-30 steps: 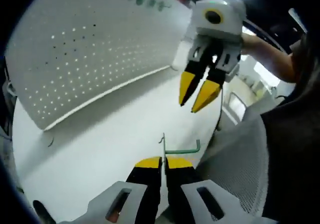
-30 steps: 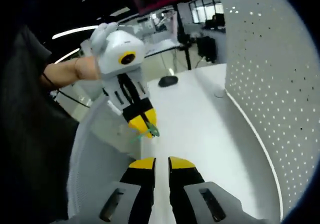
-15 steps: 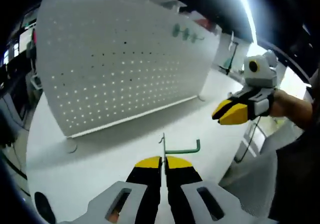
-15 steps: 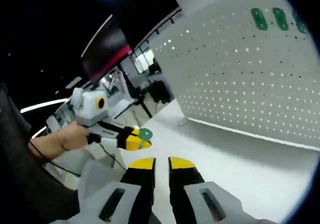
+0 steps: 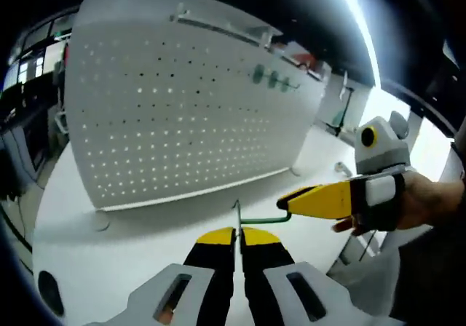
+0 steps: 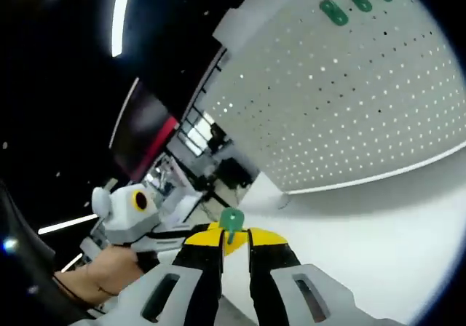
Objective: Insert the hook assembly into the mounting plate slot until the hook locks in place.
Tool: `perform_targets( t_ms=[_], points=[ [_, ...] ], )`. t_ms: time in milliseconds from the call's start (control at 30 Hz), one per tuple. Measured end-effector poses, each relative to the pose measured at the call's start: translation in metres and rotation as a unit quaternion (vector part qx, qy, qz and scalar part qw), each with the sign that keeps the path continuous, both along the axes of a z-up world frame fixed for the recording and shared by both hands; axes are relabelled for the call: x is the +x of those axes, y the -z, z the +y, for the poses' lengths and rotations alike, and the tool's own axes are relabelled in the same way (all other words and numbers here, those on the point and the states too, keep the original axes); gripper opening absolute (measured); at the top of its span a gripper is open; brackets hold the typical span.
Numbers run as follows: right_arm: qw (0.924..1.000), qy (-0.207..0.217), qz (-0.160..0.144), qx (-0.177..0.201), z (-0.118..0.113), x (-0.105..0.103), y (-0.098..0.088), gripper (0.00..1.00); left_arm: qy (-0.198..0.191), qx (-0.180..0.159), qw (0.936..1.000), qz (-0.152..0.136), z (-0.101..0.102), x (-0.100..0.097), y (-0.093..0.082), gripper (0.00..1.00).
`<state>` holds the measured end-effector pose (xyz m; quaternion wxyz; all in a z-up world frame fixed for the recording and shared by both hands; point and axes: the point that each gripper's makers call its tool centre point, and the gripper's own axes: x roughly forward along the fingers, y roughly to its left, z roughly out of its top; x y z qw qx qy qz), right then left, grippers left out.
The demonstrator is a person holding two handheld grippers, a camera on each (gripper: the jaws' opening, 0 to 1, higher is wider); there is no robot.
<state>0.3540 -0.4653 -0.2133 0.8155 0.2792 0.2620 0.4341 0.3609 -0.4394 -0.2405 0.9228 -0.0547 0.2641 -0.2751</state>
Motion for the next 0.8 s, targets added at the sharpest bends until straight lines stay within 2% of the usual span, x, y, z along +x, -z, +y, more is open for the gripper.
perform_targets(
  t_ms=[267, 400, 600, 800],
  points=[
    [0.9991, 0.012, 0.015, 0.037, 0.008, 0.005, -0.008, 0.09, -0.007, -0.004, 0.9997, -0.023, -0.006, 0.002, -0.009, 0.02],
    [0.9988, 0.014, 0.017, 0.043, 0.011, 0.006, -0.011, 0.09, -0.017, -0.007, 0.9992, -0.036, -0.006, 0.003, -0.015, 0.02],
    [0.9986, 0.009, 0.021, 0.048, 0.016, 0.005, -0.011, 0.06, -0.018, 0.0, 0.9986, -0.049, -0.007, 0.004, -0.02, 0.02],
    [0.9975, 0.01, 0.032, 0.062, 0.017, 0.005, -0.013, 0.01, -0.013, 0.022, 0.9978, -0.062, -0.007, 0.003, -0.022, 0.02]
  ],
)
